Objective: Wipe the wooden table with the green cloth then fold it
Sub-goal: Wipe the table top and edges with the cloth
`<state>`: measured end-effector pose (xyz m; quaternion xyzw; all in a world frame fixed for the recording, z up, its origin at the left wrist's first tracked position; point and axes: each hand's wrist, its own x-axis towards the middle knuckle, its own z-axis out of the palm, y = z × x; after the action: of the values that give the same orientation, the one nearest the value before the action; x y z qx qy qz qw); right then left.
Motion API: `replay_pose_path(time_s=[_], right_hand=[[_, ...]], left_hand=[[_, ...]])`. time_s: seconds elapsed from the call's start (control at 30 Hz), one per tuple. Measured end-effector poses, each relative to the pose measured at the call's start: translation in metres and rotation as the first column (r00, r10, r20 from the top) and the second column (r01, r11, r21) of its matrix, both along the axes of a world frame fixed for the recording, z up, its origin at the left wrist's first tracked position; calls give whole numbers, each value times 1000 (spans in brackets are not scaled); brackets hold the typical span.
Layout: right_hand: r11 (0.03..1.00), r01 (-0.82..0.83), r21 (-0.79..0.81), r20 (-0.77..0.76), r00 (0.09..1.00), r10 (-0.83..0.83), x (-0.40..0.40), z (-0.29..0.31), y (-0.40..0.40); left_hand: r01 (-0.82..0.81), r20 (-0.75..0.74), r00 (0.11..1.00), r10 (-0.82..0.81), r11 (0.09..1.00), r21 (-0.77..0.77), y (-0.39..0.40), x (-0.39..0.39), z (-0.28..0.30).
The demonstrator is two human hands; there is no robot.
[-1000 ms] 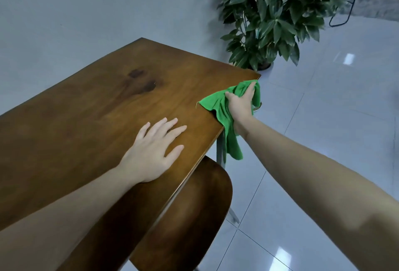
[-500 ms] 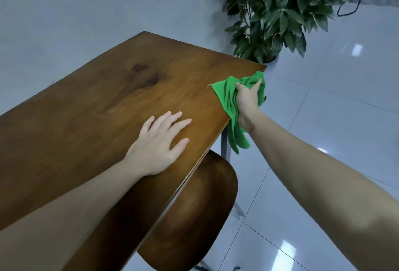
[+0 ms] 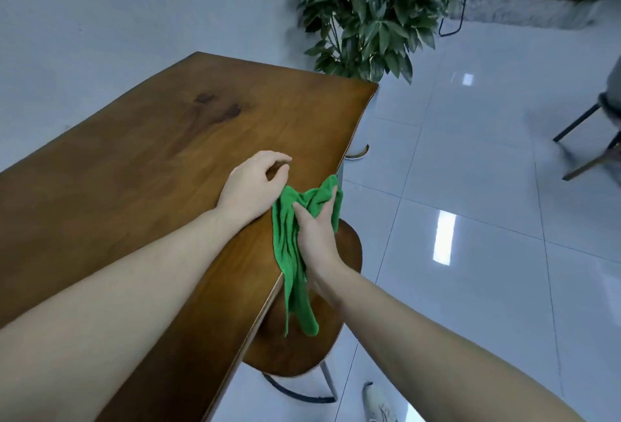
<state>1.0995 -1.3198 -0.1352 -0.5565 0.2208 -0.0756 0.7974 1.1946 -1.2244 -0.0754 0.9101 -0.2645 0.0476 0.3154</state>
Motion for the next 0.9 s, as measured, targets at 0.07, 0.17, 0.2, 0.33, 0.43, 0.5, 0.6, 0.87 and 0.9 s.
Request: replay_pose_path(time_s=[0.07, 0.17, 0.2, 0.33, 0.43, 0.5, 0.6, 0.87, 0.9], right_hand=[[1000, 0, -23, 3, 1000, 0, -11, 3, 11], [995, 41, -92, -4, 999, -42, -6, 6, 12], [993, 45, -106, -11, 999, -46, -2, 7, 10], [994, 50, -96, -34, 998, -53, 21, 16, -10], [986, 75, -150, -106, 990, -92, 49, 17, -35], [967, 90, -238, -148, 981, -128, 62, 24, -44], [897, 104, -429, -187, 962, -201, 67, 43, -42], [744, -23, -668, -153, 982, -107, 6, 55, 5], [744, -16, -668, -125, 988, -92, -5, 52, 13]], left_hand=[[77, 4, 997, -78, 990, 114, 16, -13, 0], [149, -8, 988, -152, 960, 239, 50, -44, -3], [160, -25, 987, -160, 951, 264, 62, -55, -3], [223, -73, 975, -212, 886, 407, 104, -93, 3], [223, -90, 975, -205, 871, 438, 126, -113, 3], [198, -52, 979, -197, 858, 473, 132, -122, -1], [172, -11, 981, -192, 850, 499, 129, -122, -4], [162, 19, 980, -197, 851, 499, 128, -122, -7], [162, 19, 980, -198, 851, 499, 128, -122, -6]])
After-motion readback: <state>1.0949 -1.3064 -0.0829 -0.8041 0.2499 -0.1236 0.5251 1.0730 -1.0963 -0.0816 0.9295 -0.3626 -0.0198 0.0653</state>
